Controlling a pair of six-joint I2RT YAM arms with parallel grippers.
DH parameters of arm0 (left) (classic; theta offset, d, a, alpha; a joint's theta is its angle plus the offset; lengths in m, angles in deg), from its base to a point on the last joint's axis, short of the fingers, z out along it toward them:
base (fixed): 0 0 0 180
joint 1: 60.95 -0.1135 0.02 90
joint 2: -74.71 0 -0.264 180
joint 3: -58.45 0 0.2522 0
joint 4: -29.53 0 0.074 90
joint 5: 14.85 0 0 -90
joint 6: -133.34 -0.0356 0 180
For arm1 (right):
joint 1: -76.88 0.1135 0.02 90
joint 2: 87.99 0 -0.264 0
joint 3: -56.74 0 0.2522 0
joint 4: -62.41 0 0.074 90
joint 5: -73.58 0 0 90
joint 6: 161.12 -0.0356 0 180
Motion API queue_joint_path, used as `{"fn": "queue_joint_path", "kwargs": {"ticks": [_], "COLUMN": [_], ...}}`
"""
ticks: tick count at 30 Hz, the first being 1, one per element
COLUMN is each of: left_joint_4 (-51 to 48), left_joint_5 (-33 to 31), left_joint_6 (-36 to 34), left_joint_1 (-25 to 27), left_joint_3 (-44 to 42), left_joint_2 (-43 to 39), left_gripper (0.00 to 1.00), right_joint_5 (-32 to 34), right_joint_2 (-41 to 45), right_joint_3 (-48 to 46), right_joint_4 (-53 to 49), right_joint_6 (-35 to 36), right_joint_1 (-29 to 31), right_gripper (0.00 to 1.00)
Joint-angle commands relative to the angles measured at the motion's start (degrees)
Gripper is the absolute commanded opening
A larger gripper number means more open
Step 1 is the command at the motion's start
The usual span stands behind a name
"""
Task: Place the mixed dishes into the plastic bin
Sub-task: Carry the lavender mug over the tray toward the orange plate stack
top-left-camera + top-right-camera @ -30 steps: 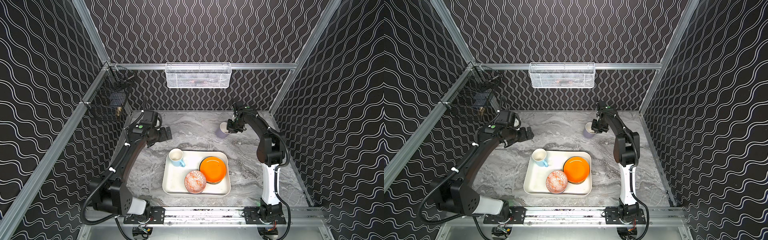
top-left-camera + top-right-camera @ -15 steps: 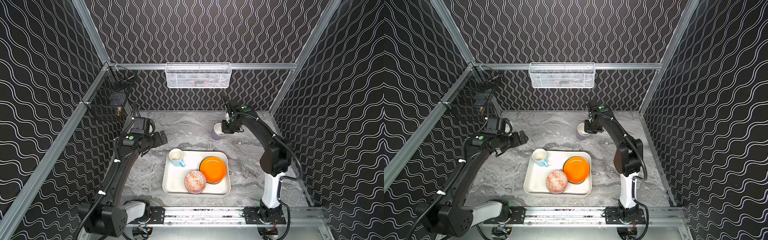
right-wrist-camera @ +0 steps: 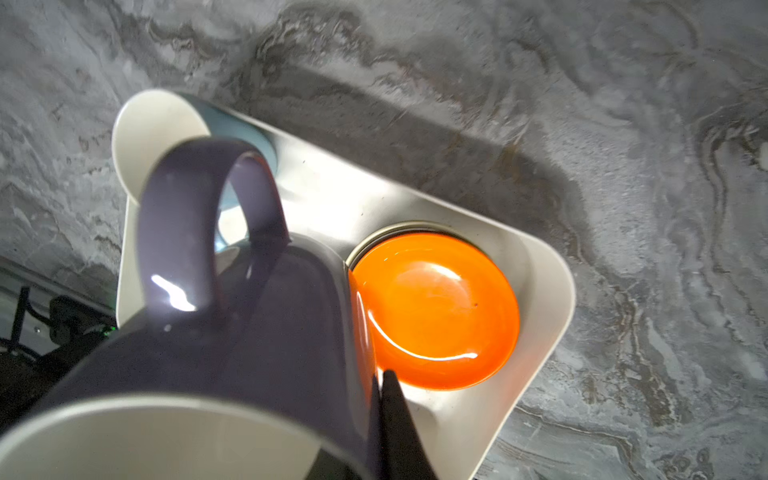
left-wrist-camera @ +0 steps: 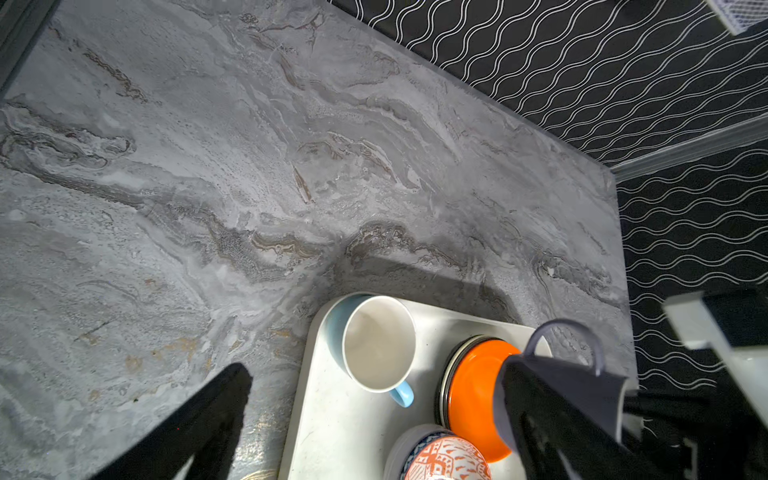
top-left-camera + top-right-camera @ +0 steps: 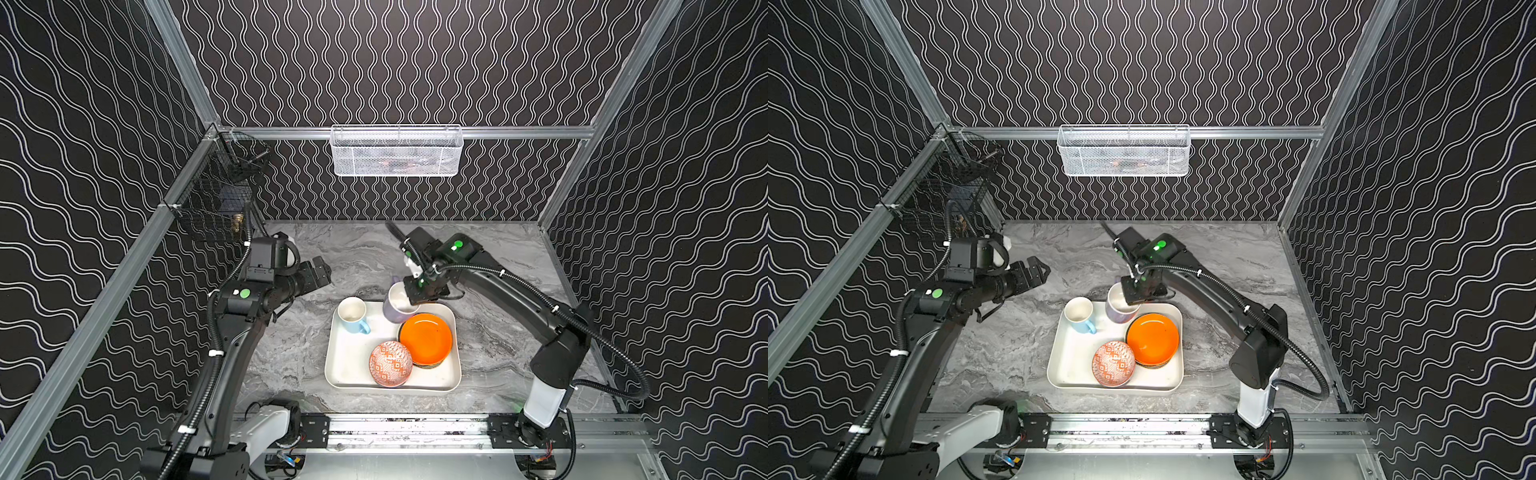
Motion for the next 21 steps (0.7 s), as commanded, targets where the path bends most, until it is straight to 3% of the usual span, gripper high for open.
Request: {"fn": "queue_joint_path", "kwargs": {"ticks": [1,9,13,21], "left_joint_4": [-0.2,-6.7,-6.3,-6.0], "left_joint_5": [2.0,-3.4,-2.0,-3.6], "left_joint_6": [3.3,0.8,-1.2,-2.6], "left_joint_1": [-0.1,0.0,0.1,0.1], "left_joint_3": [0.4,5.7,6.4,4.3], "left_joint_2": [-1.5,1.0,5.2,6.5], "left_gripper": [0.98,0.97,0.90,0.91], "right_joint_5": [0.2,0.1,0.8,0.7], "right_joint_2": [0.7,1.2,0.0,-2.1], "right_joint_3": [-0.6,-2.8,-1.7,0.5], "right_joint_4": [0.6,3.3,3.5,4.2], "right_joint_6": [-2.4,-2.3,-1.7,-0.8], "right_joint_1": [2.4,6.1,8.1,11.1], "right_gripper": [0.06,0.06,0.06,0.06]}}
